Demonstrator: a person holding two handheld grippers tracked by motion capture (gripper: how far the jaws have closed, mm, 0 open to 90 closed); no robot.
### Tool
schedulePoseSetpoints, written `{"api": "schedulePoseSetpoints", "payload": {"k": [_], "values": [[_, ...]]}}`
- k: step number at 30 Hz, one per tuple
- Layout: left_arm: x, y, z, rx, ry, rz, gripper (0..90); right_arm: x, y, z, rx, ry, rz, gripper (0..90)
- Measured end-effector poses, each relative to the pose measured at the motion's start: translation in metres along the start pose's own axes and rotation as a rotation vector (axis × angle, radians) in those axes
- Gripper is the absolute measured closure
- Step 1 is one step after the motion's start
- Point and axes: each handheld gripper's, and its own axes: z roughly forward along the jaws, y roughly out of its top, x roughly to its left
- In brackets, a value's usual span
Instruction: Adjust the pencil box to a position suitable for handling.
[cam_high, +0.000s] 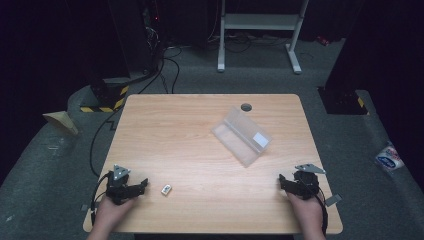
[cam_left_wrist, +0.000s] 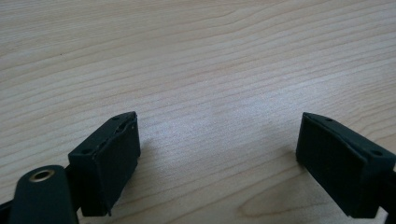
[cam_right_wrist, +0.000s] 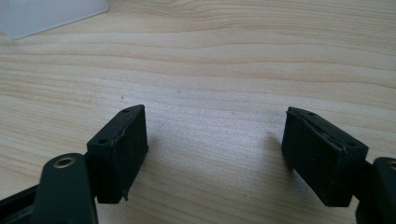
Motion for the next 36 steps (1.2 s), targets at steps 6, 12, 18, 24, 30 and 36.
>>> {"api": "schedulePoseSetpoints", "payload": {"k": [6,12,18,24,30,36], "values": [[0.001,0.0,0.0,0.0,-0.006,0.008,13.8,0.004,0.002,-0.004,-0.04,0.019,-0.01,29.2],[0.0,-0.001,-0.001,0.001,-0.017,0.011,14.0,0.022,0.011,-0.008,-0.087,0.104,-0.029,39.0],[0.001,-0.001,-0.001,0.002,-0.019,0.019,14.0,0.045,0.025,-0.006,-0.109,0.133,-0.082,40.8],[0.0,-0.001,-0.001,0.005,-0.028,0.026,14.0,0.068,0.04,0.006,-0.115,0.165,-0.088,40.4],[0.001,-0.001,-0.001,0.003,-0.029,0.027,14.1,0.088,0.051,0.018,-0.112,0.181,-0.107,41.8],[0.0,-0.001,-0.001,-0.001,-0.028,0.025,14.2,0.104,0.065,0.033,-0.1,0.198,-0.117,43.4]]}}
